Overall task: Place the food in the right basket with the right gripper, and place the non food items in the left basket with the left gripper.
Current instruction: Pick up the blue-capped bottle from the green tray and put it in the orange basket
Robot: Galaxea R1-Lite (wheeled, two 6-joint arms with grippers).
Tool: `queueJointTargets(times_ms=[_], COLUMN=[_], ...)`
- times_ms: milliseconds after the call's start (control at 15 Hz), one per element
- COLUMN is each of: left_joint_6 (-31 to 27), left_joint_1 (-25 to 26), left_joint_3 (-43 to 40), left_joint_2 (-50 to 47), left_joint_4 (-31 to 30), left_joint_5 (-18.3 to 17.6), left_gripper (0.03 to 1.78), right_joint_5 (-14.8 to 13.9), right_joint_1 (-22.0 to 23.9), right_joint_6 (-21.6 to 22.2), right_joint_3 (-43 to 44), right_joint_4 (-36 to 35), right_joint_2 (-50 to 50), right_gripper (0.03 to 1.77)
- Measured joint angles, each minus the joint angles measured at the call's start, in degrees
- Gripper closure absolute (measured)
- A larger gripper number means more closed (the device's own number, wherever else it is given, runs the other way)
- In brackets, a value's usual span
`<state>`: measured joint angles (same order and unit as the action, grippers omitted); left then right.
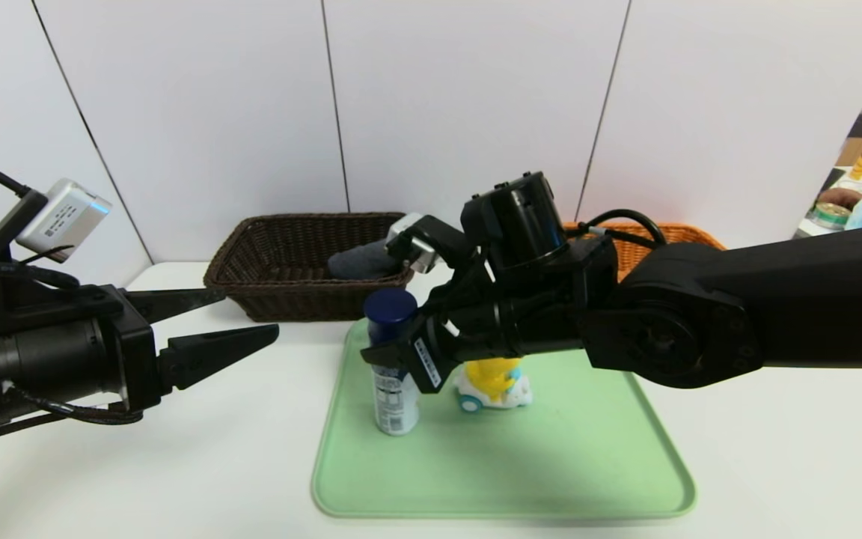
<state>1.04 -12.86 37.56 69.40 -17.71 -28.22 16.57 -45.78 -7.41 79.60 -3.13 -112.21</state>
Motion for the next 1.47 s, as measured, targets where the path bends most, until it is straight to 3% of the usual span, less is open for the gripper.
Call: queueJointTargets(times_ms=[933,1200,1467], left_joint_6=[0.0,-0.1,-0.1], left_joint_1=[-0.1,-0.2,-0.6], left_joint_3=[0.1,0.3,0.5], left_joint_2=[-2.1,-2.8,-3.0], left_joint_4=[0.3,1.0,1.0], left_joint_5=[-0.1,-0.1,-0.3], left_gripper=[0.12,0.12,0.12], right_joint_5=[-0.6,-0.6,-0.6], right_joint_1=[1.1,4.9,12.8], right_joint_6=[3.3,3.8,3.7], right_joint_3=[3.9,9.4,15.7], right_joint_4=[0.7,2.6,4.6], right_joint_2=[2.6,3.5,4.1], right_gripper=[1.01,1.01,1.01])
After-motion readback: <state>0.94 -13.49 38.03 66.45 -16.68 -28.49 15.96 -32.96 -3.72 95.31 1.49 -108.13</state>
